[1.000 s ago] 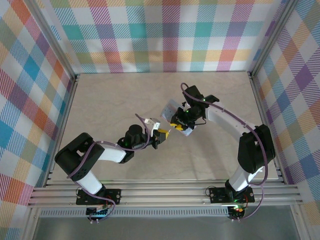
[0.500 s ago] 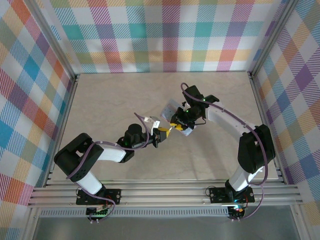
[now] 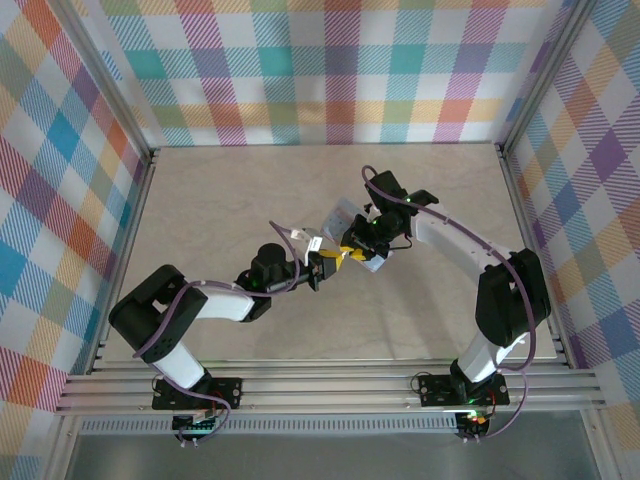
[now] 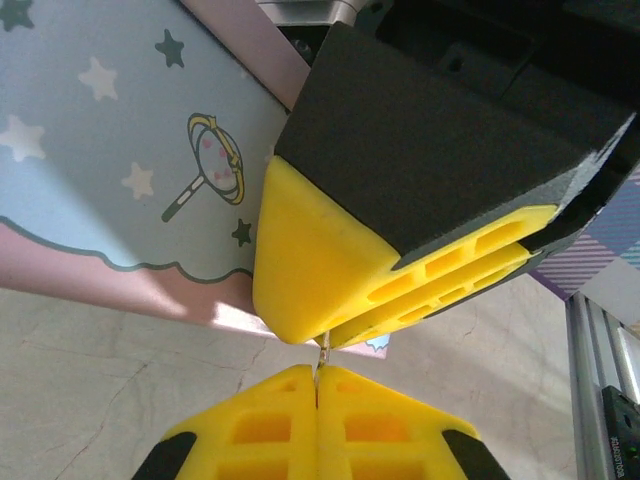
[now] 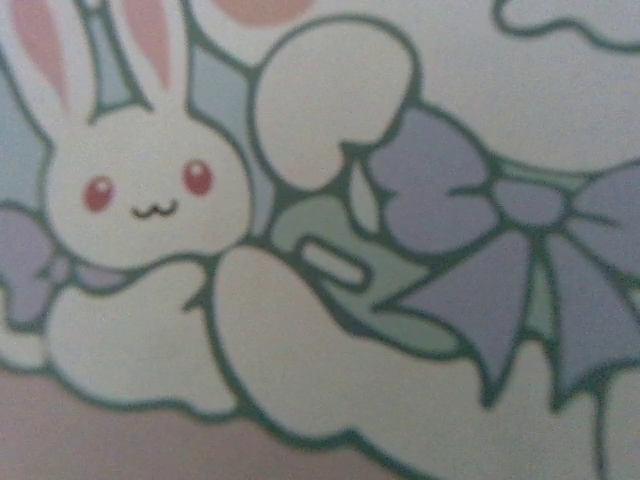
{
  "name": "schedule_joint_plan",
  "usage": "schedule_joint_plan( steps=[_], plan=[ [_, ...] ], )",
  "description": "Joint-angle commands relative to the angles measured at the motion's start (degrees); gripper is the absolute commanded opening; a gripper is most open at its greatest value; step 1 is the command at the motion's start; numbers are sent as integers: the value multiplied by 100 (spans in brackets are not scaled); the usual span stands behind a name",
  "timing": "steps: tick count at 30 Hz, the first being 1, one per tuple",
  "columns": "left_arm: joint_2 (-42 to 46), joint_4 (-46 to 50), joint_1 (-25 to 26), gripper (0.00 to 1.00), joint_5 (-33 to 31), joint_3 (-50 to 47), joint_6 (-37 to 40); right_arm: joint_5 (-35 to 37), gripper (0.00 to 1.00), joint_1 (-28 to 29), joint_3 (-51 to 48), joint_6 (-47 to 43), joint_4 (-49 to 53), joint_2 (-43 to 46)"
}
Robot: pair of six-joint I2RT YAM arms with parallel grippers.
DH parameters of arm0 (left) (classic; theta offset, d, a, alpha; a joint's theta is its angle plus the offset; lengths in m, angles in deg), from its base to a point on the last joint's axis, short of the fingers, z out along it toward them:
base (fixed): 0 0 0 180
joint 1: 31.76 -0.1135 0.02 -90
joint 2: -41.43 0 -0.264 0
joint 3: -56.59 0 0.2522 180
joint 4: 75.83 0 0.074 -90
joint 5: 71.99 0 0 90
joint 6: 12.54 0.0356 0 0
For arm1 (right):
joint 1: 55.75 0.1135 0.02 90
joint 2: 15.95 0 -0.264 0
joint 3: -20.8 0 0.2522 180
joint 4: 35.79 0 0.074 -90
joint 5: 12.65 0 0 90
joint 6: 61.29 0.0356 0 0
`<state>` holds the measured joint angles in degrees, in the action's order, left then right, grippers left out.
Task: Unlock a padlock with a key
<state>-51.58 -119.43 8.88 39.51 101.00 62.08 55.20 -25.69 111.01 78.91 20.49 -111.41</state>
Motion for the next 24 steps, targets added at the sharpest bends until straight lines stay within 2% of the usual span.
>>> schedule_joint_plan(
  steps=[1,10,24],
  plan=[
    [-152,-226,59,0,-4,65,35,-80,0,-25,1,1,-139,186],
    [-95,-346,63,0,-126,-243,25,-40,0,-27,55,-10,-114,151],
    [-95,-227,61,0,-119,18,56,-70,0,0,-8,14,-171,128]
  ],
)
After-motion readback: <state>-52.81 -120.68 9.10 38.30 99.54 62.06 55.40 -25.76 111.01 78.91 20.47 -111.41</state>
